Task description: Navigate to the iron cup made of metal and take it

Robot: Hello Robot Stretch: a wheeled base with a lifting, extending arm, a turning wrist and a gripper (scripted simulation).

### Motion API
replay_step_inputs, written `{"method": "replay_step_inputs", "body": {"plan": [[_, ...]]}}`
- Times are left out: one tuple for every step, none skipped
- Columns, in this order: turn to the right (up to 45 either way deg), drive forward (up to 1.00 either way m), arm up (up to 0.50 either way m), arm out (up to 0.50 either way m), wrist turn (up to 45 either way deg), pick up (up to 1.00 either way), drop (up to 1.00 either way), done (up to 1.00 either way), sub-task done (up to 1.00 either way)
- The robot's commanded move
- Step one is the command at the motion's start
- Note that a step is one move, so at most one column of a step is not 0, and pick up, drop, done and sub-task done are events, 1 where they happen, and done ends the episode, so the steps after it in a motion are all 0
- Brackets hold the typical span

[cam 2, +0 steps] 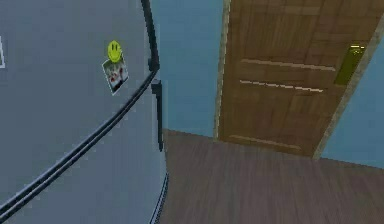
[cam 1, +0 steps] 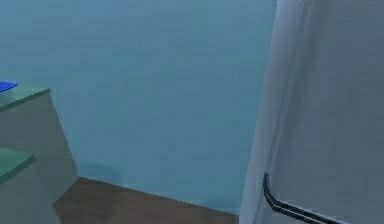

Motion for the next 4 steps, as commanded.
{"method": "replay_step_inputs", "body": {"plan": [[-15.0,0.0,0.0,0.0,0.0,0.0,0.0,0.0,0.0],[0.0,0.05,0.0,0.0,0.0,0.0,0.0,0.0,0.0],[-45.0,0.0,0.0,0.0,0.0,0.0,0.0,0.0,0.0],[-45.0,0.0,0.0,0.0,0.0,0.0,0.0,0.0,0.0]]}}
